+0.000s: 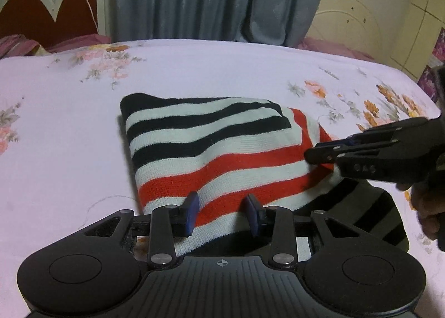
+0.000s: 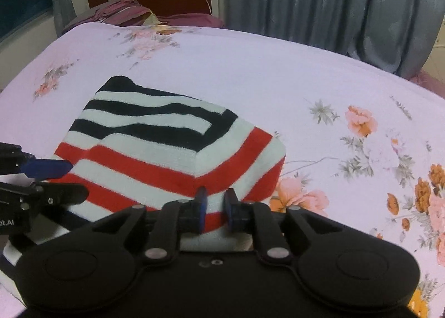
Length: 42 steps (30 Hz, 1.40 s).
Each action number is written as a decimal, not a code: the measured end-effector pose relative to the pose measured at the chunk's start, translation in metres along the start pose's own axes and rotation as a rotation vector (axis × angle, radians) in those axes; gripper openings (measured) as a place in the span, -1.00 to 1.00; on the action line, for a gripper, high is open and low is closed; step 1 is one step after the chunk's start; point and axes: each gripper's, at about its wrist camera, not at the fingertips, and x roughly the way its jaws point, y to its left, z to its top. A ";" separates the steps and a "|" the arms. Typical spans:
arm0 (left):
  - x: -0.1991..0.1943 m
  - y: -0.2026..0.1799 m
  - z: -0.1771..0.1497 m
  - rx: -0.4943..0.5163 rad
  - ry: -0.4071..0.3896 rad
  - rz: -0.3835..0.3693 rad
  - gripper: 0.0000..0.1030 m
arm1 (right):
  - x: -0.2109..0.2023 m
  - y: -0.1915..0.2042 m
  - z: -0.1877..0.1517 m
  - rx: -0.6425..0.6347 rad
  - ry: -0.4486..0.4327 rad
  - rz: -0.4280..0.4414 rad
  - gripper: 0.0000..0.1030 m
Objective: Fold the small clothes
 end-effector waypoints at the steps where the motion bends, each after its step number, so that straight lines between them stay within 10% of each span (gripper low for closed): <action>1: -0.003 0.002 0.003 0.002 -0.008 0.010 -0.29 | -0.007 0.001 0.000 0.003 -0.010 -0.007 -0.70; 26: -0.088 -0.041 -0.079 0.026 -0.044 0.067 -0.39 | -0.106 0.021 -0.066 -0.091 -0.038 0.058 -0.72; 42: -0.066 -0.046 -0.103 -0.025 -0.021 0.171 -0.39 | -0.072 0.016 -0.096 -0.075 0.047 0.022 -0.83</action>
